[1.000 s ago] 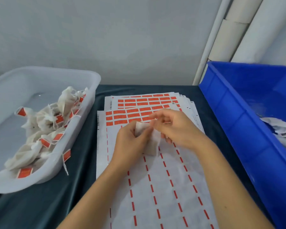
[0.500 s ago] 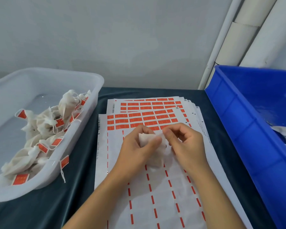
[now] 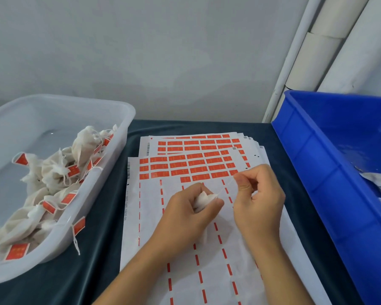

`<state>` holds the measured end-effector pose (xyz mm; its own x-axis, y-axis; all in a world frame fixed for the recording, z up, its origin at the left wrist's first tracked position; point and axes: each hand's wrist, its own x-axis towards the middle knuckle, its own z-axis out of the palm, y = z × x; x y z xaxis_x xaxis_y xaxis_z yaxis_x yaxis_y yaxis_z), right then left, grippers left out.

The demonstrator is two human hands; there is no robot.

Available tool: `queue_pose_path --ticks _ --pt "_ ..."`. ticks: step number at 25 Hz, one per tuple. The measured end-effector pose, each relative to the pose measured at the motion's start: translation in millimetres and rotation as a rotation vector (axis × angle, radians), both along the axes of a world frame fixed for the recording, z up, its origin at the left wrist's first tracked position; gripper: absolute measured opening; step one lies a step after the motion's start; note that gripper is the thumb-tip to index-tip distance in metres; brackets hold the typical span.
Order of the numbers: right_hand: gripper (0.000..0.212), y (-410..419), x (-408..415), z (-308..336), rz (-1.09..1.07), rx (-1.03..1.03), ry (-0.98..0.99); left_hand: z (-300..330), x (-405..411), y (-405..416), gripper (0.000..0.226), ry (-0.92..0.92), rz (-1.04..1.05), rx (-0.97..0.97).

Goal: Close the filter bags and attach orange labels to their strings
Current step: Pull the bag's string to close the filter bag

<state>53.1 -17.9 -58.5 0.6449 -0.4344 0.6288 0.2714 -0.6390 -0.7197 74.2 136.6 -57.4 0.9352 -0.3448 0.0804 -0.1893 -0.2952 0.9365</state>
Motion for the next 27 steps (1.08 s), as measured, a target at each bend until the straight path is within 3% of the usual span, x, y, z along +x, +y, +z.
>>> queue_pose_path --ticks 7,10,14,17,20,22,27 --pt "0.018 -4 -1 2 -0.197 0.137 -0.074 -3 -2 1 0.017 -0.009 -0.111 0.107" --pt "0.019 -1 1 3 -0.129 0.222 -0.031 0 -2 6 0.018 0.040 -0.135 -0.011" --pt "0.011 2 4 1 -0.032 0.119 0.030 3 1 11 0.021 0.106 -0.132 -0.151" --pt "0.026 0 3 2 -0.070 0.090 0.073 3 3 8 0.019 0.100 -0.127 -0.177" --pt "0.034 3 -1 6 0.134 0.016 0.027 4 5 6 0.022 0.075 -0.107 -0.212" --pt "0.036 10 -3 6 0.332 0.042 0.118 5 5 4 0.022 0.056 -0.083 -0.239" --pt "0.014 14 -3 5 0.444 0.209 0.268 4 7 4 0.015 0.026 -0.052 -0.239"
